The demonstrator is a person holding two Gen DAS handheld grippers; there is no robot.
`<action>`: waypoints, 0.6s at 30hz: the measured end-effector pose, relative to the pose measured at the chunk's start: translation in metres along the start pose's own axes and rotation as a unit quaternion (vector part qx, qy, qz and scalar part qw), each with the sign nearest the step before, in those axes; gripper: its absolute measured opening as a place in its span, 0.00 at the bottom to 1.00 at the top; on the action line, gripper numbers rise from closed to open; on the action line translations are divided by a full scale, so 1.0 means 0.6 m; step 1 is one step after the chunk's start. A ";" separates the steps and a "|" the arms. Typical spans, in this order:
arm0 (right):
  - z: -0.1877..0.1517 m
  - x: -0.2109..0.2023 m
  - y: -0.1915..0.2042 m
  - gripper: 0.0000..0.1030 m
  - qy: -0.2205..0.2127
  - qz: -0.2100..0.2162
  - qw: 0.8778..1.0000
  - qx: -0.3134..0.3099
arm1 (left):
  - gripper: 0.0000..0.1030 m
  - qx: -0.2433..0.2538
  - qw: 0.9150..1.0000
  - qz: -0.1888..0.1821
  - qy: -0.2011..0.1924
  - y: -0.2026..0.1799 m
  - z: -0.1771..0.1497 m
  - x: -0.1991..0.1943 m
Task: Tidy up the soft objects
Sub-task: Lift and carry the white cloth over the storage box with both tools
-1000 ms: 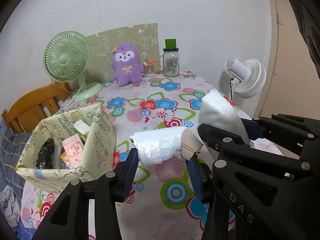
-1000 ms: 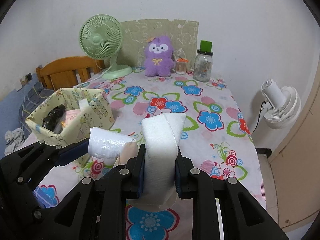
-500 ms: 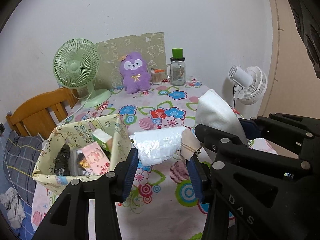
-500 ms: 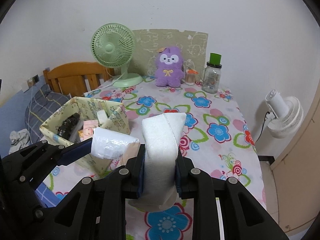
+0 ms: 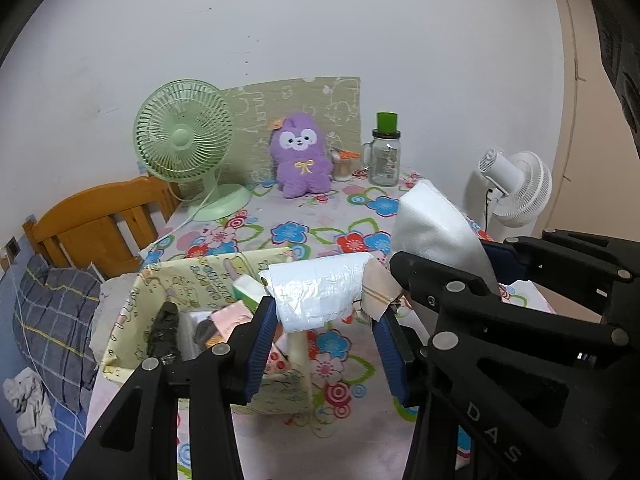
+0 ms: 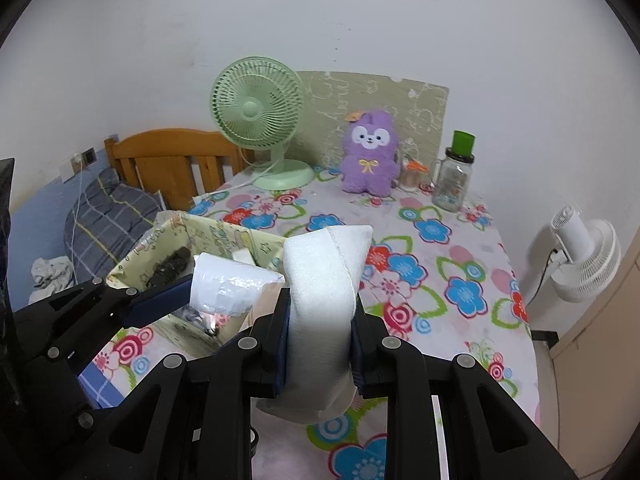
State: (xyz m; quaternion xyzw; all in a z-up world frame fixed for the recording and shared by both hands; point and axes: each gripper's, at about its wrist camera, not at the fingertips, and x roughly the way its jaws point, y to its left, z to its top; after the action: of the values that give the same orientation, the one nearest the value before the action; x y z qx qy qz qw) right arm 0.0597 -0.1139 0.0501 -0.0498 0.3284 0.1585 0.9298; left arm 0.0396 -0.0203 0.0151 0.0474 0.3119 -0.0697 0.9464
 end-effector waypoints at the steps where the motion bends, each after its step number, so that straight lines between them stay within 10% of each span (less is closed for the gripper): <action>1: 0.003 0.002 0.003 0.27 0.000 0.001 1.000 -0.001 | 0.49 -0.001 1.000 0.001 0.000 0.003 0.001 0.000; 18: 0.047 0.062 0.070 0.27 0.014 0.029 0.999 -0.017 | 0.49 -0.010 1.000 0.017 0.012 0.090 0.012 0.044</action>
State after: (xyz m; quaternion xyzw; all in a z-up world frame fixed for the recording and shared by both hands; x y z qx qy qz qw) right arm 0.0902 -0.0591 0.0489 -0.0582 0.3404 0.1897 0.9191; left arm 0.0737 0.0291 0.0074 0.0441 0.3233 -0.0495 0.9440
